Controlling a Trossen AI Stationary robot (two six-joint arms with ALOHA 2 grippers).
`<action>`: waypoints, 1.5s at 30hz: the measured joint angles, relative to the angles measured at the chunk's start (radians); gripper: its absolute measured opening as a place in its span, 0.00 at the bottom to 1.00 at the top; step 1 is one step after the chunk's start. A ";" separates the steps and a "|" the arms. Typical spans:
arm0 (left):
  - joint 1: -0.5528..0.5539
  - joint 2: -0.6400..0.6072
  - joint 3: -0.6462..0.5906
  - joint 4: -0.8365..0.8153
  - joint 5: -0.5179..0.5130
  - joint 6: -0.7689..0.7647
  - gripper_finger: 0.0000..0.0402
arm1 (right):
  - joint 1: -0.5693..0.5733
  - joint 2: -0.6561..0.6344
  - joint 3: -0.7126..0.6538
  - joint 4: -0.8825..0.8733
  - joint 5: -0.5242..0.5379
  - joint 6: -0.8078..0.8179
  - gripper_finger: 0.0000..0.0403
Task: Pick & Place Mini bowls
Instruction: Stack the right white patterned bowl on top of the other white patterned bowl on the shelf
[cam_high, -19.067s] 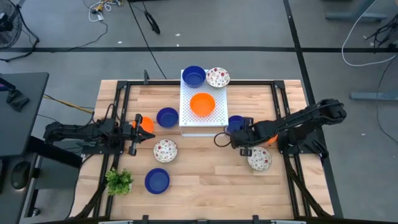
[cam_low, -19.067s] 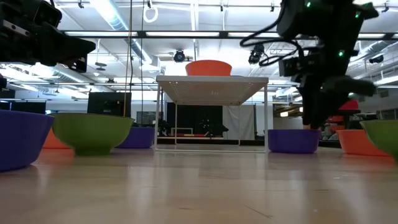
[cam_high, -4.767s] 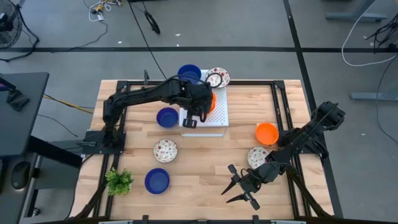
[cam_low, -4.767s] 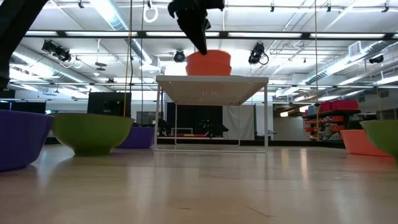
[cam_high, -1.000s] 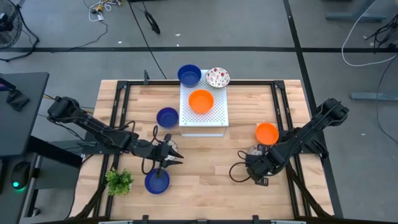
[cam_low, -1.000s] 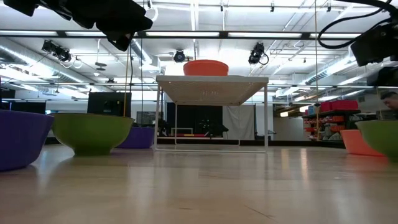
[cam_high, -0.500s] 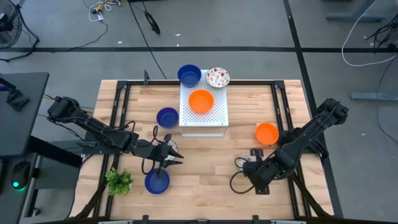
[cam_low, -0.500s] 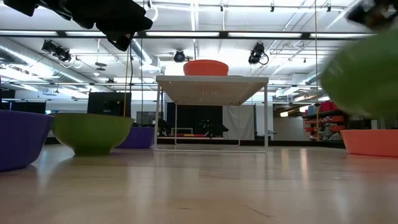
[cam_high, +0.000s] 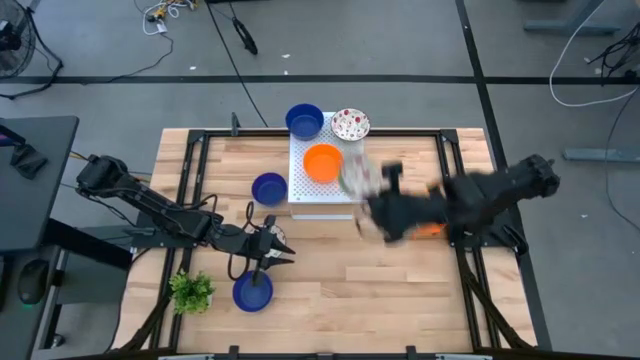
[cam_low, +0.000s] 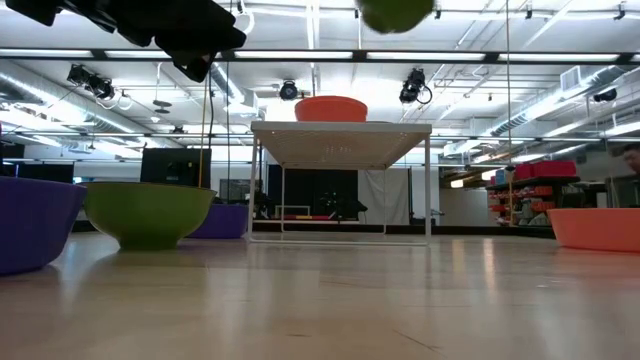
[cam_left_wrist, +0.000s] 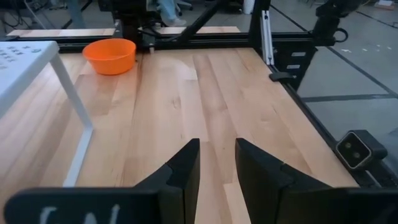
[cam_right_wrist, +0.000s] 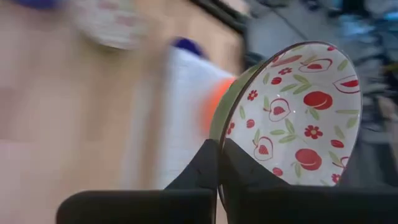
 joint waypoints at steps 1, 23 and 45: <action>0.000 0.000 0.000 0.001 -0.010 0.000 0.26 | -0.063 0.000 0.010 0.023 -0.010 -0.069 0.00; 0.003 -0.002 0.002 0.192 -0.063 0.294 0.26 | -0.647 0.203 0.020 0.072 -0.366 -0.543 0.00; 0.003 -0.004 0.066 0.188 -0.122 0.371 0.26 | -0.689 0.240 0.020 0.050 -0.366 -0.544 0.01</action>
